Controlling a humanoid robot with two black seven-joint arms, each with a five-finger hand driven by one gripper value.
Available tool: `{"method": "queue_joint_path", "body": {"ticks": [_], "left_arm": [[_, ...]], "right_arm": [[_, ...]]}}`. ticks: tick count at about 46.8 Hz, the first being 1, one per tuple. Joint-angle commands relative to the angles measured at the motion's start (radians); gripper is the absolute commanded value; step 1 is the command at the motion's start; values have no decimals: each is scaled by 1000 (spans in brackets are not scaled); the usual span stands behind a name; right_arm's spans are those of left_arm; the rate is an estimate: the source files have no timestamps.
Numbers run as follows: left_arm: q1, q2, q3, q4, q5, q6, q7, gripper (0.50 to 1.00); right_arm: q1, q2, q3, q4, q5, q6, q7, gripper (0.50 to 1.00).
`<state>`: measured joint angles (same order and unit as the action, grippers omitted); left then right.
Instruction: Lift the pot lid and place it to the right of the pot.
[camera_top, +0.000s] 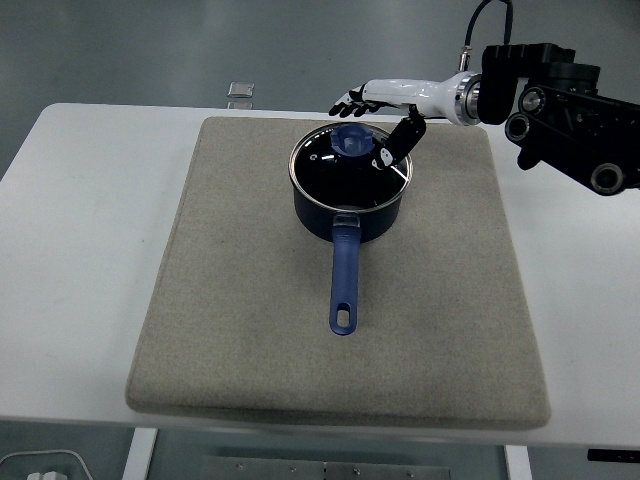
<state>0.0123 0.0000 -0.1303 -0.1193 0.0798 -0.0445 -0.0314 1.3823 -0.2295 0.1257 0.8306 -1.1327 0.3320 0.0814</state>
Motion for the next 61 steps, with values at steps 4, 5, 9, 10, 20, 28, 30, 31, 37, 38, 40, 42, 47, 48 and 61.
{"method": "queue_joint_path", "body": {"ticks": [4,5,9,10,20,28,30,31,37,38,40,42,47,48,61], "left_arm": [[0,0,0,0,0,0,1,1000],[0,0,0,0,0,0,-1,1000],[0,0,0,0,0,0,1,1000],[0,0,0,0,0,0,-1,1000],[0,0,0,0,0,0,1,1000],[0,0,0,0,0,0,1,1000],[0,0,0,0,0,0,1,1000],[0,0,0,0,0,0,-1,1000],[0,0,0,0,0,0,-1,1000],[0,0,0,0,0,0,-1,1000],[0,0,0,0,0,0,-1,1000],[0,0,0,0,0,0,-1,1000],[0,0,0,0,0,0,1,1000],[0,0,0,0,0,0,1,1000],[0,0,0,0,0,0,-1,1000]], "right_arm": [[-3,9,0,-7,-4,-10,-2,901],[-3,9,0,-7,-6,-10,-2,901],[-2,9,0,-7,-6,-11,-2,897],[-2,9,0,-7,-6,-11,-2,895],[0,9,0,-7,-12,-11,-2,823],[1,9,0,-5,-12,-10,-2,803],[0,10,0,-5,-12,-10,-2,803],[1,15,0,-5,-12,-10,-2,803],[1,22,0,-5,-13,-10,-2,799],[3,22,0,-5,-12,-10,-2,799],[3,24,0,-5,-13,-8,-2,795],[3,24,0,-5,-15,-8,-2,791],[3,27,0,-5,-29,-8,-2,762],[3,29,0,-5,-29,-8,-2,760],[1,30,-12,-5,-36,-11,-2,744]]}}
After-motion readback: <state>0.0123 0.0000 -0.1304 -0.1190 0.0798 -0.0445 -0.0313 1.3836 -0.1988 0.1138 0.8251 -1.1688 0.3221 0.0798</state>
